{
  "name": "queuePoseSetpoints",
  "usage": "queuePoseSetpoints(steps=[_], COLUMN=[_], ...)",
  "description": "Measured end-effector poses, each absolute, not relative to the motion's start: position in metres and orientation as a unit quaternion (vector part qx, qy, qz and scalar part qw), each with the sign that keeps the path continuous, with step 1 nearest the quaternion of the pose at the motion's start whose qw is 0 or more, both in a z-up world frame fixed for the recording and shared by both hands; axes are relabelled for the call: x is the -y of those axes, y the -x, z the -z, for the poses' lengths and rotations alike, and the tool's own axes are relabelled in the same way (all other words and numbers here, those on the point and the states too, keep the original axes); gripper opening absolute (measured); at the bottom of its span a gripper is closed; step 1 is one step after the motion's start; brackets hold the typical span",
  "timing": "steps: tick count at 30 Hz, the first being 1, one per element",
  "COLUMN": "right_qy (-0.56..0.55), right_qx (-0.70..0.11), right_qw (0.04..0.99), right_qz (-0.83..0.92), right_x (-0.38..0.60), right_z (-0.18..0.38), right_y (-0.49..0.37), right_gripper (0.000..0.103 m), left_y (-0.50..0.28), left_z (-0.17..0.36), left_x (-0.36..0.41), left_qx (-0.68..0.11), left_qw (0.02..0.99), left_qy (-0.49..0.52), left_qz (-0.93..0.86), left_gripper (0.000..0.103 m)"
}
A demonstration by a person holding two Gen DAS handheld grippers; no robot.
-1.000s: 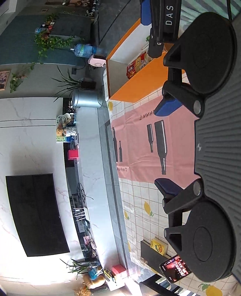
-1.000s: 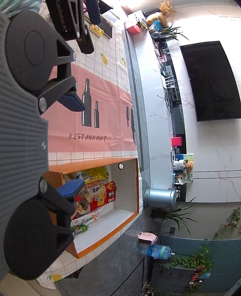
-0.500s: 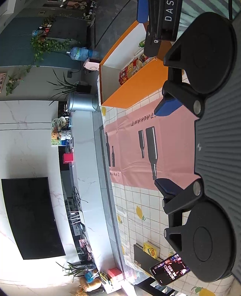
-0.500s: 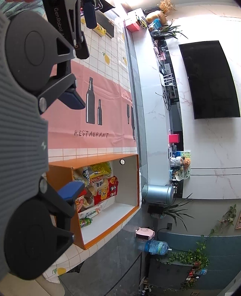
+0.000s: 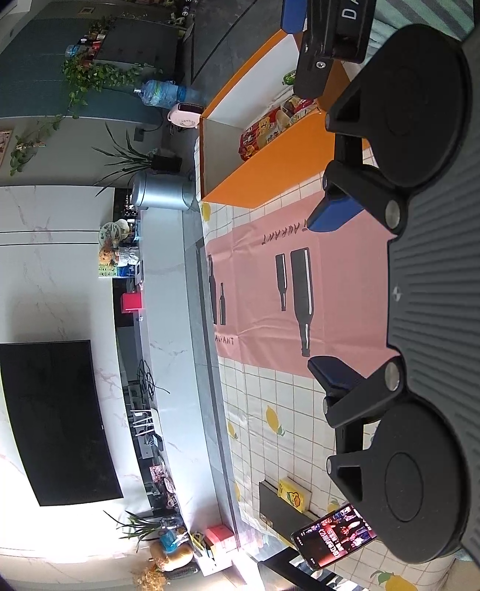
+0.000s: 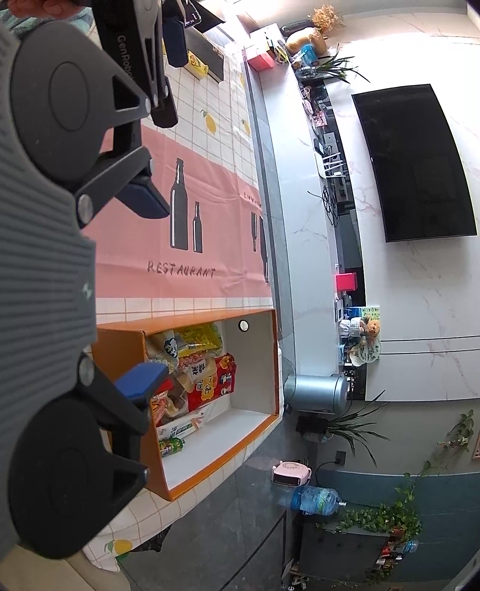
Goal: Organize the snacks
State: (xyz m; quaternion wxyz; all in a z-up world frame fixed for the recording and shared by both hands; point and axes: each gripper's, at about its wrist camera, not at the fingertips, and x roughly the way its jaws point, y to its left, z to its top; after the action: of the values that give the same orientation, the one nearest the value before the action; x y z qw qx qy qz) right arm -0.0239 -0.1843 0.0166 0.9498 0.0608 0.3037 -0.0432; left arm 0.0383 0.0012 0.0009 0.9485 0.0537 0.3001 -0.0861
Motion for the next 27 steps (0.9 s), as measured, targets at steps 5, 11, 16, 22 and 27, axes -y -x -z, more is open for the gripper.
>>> queuePoseSetpoints(steps=[5,11,16,22,27], right_qy=[-0.059,-0.06,-0.057,-0.054,-0.053], right_qx=[-0.303,-0.306,-0.302,-0.302,-0.303], right_qw=[0.95,0.949,0.95,0.951,0.95], right_qz=[0.038,0.038,0.046,0.047,0.045], right_x=[0.1886,0.1916,0.1891,0.1878,0.1874], right_z=[-0.016,-0.0134,-0.0145,-0.016,-0.0165], right_y=[0.0209,0.0184,0.0206,0.0215,0.0213], right_gripper=[0.083,0.083,0.083,0.083,0.083], left_y=[-0.0393,-0.0397,-0.0403,-0.0416,-0.0416], left_z=[-0.0018,-0.003,-0.0051,-0.0054,-0.0048], left_x=[0.0023,0.0039,0.0051,0.0027,0.0014], left_qx=[-0.306,-0.31,-0.31,-0.311,-0.313], left_qw=[0.947,0.946,0.945,0.945,0.944], left_qy=[-0.048,-0.048,-0.051,-0.047,-0.047], left_qz=[0.083,0.083,0.087,0.089,0.09], left_gripper=[0.09,0.09,0.09,0.09,0.09])
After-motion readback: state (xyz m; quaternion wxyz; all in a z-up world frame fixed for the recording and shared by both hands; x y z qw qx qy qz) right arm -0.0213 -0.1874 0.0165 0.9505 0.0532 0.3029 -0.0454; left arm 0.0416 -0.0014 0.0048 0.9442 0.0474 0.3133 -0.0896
